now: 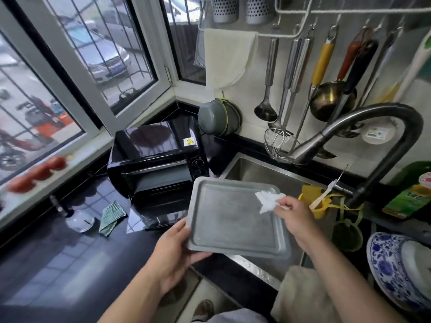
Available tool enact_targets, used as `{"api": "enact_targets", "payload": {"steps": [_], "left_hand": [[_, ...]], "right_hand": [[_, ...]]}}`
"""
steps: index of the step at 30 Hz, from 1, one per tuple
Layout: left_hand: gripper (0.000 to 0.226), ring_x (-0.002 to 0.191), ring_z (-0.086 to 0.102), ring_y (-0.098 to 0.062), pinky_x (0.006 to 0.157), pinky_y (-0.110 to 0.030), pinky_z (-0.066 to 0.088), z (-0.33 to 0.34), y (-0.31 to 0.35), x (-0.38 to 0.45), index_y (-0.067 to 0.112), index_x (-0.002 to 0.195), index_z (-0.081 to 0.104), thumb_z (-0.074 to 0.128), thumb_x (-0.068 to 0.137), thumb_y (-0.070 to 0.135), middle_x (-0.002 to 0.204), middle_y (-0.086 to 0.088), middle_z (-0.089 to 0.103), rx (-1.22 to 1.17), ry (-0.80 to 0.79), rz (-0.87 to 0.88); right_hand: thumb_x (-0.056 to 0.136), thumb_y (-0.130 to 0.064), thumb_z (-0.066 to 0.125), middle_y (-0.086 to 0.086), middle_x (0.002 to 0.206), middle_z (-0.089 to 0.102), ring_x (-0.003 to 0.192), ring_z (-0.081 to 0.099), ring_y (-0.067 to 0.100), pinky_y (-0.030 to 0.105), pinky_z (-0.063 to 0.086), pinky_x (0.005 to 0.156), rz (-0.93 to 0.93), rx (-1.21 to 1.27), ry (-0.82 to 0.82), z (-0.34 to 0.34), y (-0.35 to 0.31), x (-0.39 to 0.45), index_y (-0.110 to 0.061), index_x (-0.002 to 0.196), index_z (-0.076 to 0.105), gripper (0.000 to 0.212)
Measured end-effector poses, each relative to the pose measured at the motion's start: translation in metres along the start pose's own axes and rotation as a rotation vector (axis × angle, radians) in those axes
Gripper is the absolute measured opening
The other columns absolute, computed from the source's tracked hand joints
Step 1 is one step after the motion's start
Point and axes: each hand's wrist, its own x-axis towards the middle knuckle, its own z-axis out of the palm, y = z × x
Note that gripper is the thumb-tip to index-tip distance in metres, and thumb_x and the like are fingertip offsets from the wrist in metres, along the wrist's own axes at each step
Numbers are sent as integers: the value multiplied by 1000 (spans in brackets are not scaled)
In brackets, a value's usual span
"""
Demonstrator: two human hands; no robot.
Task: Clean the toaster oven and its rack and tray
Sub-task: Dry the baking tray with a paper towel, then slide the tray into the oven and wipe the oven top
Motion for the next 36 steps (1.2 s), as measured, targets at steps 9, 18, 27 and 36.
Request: {"api": "enact_targets", "payload": {"steps": [9,18,27,36], "left_hand": [[34,104,75,-32,77,-50,63,-44,-6,-10,14,125,67,38,110,4,118,-11,76,-181,290,208],[47,113,71,-36,95,-64,55,-108,13,-19,31,138,60,35,111,2,125,-12,73,7,15,111],[34,108,72,-31,84,-49,62,-212,47,11,15,133,64,40,110,11,121,-13,75,-224,120,112],[31,107,74,-24,86,-48,60,-251,41,43,25,128,67,43,111,15,117,-2,77,-120,197,60]], "right_hand": [[92,-21,56,1,128,51,113,49,24,40,44,99,-232,-723,19,107,31,-39,-18,94,75,19],[90,-13,48,0,122,54,112,51,25,43,43,96,-373,-721,68,213,-63,-27,-23,113,63,30],[95,-10,47,-8,119,58,115,50,8,23,38,103,-507,-447,-589,333,-32,-111,-18,107,69,27],[93,-11,46,5,98,62,95,57,31,39,46,86,-107,-749,170,239,-3,-40,-16,97,65,20]]}}
